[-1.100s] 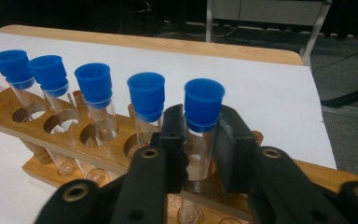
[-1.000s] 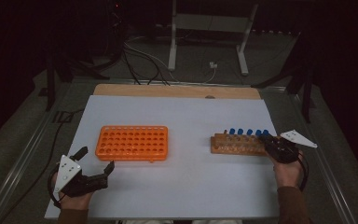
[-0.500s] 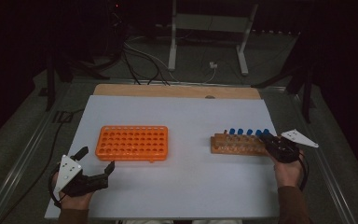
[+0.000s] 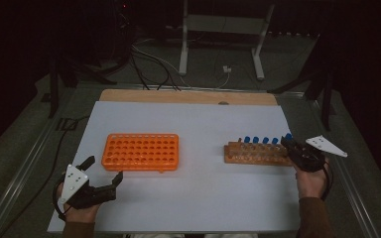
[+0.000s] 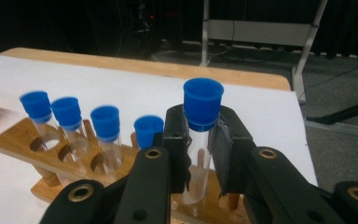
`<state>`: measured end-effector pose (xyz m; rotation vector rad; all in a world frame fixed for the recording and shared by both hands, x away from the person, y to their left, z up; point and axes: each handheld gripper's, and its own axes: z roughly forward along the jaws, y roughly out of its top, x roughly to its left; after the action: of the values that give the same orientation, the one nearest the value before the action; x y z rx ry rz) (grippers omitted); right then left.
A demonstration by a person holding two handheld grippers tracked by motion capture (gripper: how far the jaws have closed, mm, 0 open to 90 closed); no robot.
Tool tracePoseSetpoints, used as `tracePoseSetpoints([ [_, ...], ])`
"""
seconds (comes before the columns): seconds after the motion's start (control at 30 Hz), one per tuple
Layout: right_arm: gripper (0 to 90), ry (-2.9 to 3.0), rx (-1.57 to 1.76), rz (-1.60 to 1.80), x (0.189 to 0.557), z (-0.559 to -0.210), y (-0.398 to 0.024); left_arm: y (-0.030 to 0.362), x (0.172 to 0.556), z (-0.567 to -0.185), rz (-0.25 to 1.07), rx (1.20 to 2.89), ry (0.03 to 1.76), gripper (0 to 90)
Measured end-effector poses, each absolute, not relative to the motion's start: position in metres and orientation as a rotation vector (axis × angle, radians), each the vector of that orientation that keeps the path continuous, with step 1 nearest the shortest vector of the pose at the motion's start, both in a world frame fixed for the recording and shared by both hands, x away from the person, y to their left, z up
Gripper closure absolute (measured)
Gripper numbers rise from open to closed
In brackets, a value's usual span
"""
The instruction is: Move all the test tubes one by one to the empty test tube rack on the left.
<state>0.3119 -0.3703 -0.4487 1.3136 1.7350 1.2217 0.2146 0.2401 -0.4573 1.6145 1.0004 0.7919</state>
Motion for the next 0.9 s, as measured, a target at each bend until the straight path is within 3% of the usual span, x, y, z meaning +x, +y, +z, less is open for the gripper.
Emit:
tracePoseSetpoints([
  [0.57, 77.0, 1.704, 1.234, 1.267, 0.307, -0.416, -0.372, 0.230, 0.222, -0.456, 0.734, 1.651, 1.031, 0.7],
  [0.9, 77.0, 1.738, 1.200, 1.286, 0.299, -0.401, -0.367, 0.206, 0.231, -0.445, 0.719, 1.696, 0.933, 0.7],
])
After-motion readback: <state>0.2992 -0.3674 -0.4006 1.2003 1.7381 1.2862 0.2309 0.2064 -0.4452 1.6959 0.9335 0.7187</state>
